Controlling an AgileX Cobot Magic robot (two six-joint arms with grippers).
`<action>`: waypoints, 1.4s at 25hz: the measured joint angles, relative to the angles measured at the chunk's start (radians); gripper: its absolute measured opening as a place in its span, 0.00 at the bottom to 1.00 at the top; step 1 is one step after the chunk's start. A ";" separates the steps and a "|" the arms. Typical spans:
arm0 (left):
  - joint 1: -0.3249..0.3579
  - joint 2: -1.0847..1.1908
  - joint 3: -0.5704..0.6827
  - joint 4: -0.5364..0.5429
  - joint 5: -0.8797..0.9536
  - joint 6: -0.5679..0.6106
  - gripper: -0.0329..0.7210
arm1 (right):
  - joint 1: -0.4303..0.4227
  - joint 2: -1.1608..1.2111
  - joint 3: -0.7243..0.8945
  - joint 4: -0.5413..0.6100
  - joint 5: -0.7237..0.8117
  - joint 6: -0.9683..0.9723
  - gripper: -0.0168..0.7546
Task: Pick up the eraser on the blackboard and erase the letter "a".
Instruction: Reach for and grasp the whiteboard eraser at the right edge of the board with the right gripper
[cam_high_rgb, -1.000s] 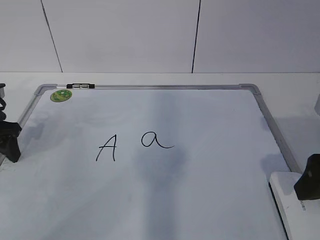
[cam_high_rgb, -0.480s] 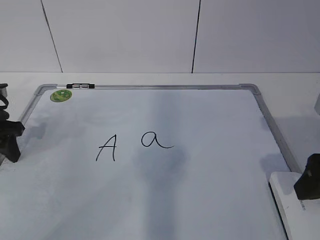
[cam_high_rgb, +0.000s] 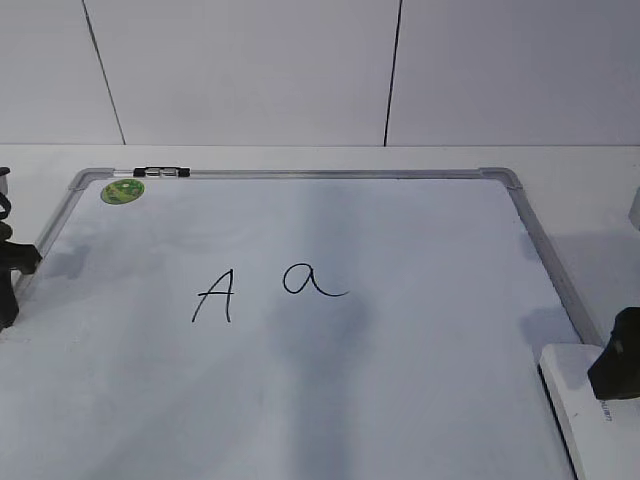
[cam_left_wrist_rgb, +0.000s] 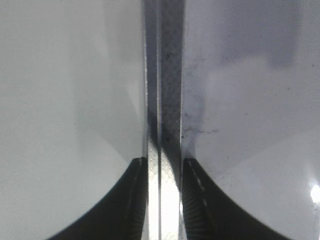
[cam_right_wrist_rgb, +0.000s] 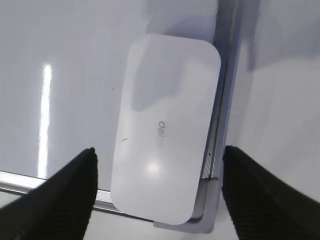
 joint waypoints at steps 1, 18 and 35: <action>0.000 0.000 0.000 0.000 0.000 0.000 0.27 | 0.000 0.000 0.000 0.000 0.000 0.000 0.79; 0.000 0.000 -0.002 0.002 0.003 0.000 0.24 | 0.000 0.000 0.000 0.045 0.041 -0.026 0.79; 0.000 0.000 -0.002 0.006 0.003 0.000 0.24 | 0.002 0.000 -0.042 0.120 0.085 -0.067 0.79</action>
